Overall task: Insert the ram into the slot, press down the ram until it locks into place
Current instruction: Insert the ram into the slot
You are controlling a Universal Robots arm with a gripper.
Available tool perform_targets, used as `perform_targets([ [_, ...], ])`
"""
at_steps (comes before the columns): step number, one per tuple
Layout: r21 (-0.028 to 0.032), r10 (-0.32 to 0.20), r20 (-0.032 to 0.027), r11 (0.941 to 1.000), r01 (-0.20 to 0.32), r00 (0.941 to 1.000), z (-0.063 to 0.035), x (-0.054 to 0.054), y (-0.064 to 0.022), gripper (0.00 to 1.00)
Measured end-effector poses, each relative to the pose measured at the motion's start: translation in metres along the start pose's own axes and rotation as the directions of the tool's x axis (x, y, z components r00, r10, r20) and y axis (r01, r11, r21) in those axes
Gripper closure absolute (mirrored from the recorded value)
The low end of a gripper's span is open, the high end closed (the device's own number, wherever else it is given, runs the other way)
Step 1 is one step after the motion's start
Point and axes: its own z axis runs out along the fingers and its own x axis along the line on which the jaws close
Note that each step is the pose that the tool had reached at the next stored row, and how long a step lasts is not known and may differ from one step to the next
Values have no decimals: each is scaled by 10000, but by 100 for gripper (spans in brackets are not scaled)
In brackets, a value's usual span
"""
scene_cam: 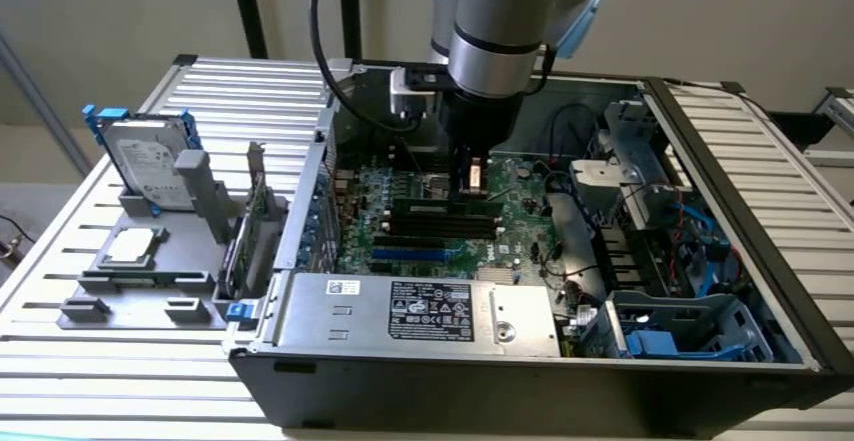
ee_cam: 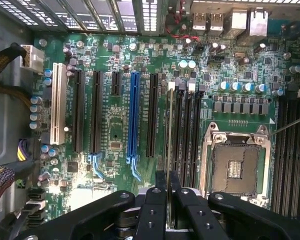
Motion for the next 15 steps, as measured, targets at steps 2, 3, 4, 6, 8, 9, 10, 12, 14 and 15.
perform_targets([
  [2, 5, -1, -7, 10000, 1, 10000, 12, 0, 1, 87],
  [3, 6, 0, -10, 10000, 0, 10000, 18, 0, 2, 87],
  [4, 6, 1, -13, 10000, -1, 10000, 24, 0, 3, 87],
  [6, 6, 1, -16, 10000, -1, 10000, 38, 0, 5, 87],
  [8, 6, 1, -17, 10000, -1, 10000, 54, 0, 6, 87],
  [9, 6, 0, -16, 10000, 0, 10000, 64, 0, 7, 87],
  [10, 6, 0, -17, 10000, 0, 10000, 72, 0, 7, 87],
  [12, 6, 1, -17, 10000, -1, 10000, 90, 0, 7, 87],
  [14, 6, 1, -17, 10000, -1, 10000, 107, 0, 6, 87],
  [15, 6, 0, -17, 10000, 0, 10000, 114, -1, 6, 87],
])
